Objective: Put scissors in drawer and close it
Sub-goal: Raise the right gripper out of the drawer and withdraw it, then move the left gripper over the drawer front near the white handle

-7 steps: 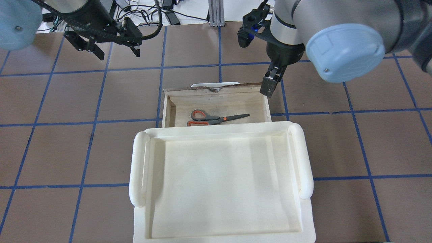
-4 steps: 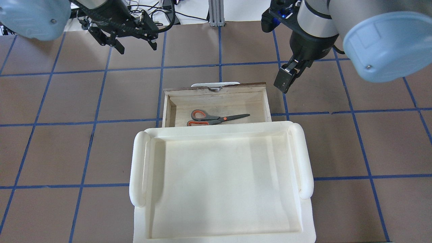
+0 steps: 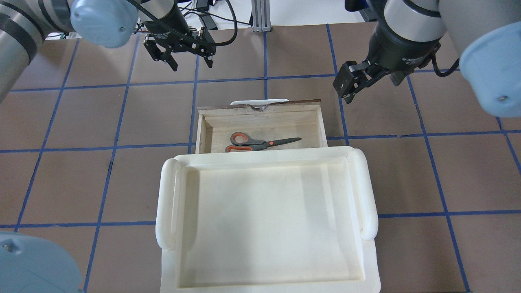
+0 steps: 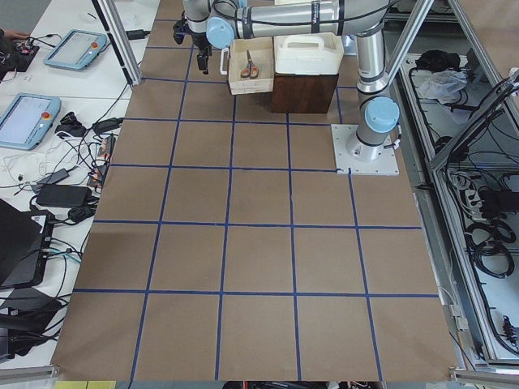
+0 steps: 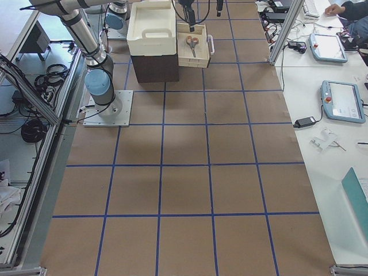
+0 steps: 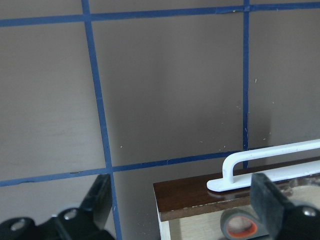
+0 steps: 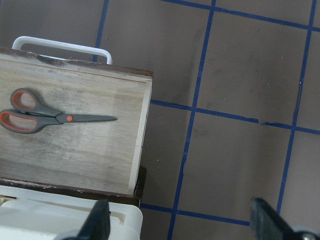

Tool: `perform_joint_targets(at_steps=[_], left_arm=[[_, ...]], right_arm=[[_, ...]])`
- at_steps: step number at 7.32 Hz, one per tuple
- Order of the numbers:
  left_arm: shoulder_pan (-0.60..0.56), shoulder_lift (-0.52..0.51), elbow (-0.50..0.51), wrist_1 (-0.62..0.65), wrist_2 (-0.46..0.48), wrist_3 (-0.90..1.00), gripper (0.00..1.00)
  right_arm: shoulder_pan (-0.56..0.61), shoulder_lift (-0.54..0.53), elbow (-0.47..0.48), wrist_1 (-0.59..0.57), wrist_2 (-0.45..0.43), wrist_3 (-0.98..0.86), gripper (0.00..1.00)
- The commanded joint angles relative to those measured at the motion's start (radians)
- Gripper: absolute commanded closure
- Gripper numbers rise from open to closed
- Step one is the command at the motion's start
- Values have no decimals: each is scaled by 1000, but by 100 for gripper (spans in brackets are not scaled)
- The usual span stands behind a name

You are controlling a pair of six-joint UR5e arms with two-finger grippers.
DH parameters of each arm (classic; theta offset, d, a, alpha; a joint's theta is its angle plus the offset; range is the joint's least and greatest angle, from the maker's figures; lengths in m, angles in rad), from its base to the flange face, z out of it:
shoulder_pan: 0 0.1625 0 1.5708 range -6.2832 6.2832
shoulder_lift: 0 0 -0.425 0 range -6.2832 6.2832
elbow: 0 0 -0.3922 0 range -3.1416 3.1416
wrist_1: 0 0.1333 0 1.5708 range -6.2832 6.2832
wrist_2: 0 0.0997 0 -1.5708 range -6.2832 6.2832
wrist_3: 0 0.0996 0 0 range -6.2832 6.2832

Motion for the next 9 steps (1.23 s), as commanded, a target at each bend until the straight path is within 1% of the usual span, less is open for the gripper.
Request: perform_joint_targets(at_steps=[1, 2, 3, 4, 6, 8, 9], left_arm=[[-9, -72, 27, 6, -2, -19, 0], [-30, -112, 73, 6, -1, -60, 0], [-46, -147, 97, 9, 1, -89, 0], [-51, -177, 98, 43, -1, -99, 0], [-86, -213, 98, 54, -1, -135, 0], [-94, -246, 98, 45, -2, -139, 0], [-97, -253, 98, 32, -4, -139, 0]], right_arm=[[-1, 0, 8, -10, -9, 106, 0], [-1, -3, 13, -11, 1, 182, 0], [-1, -9, 16, -8, 2, 200, 0], [-1, -4, 21, -13, 8, 194, 0], [1, -1, 24, -14, 6, 202, 0], [-1, -1, 25, -16, 6, 214, 0], [-1, 0, 27, -17, 11, 264, 0]])
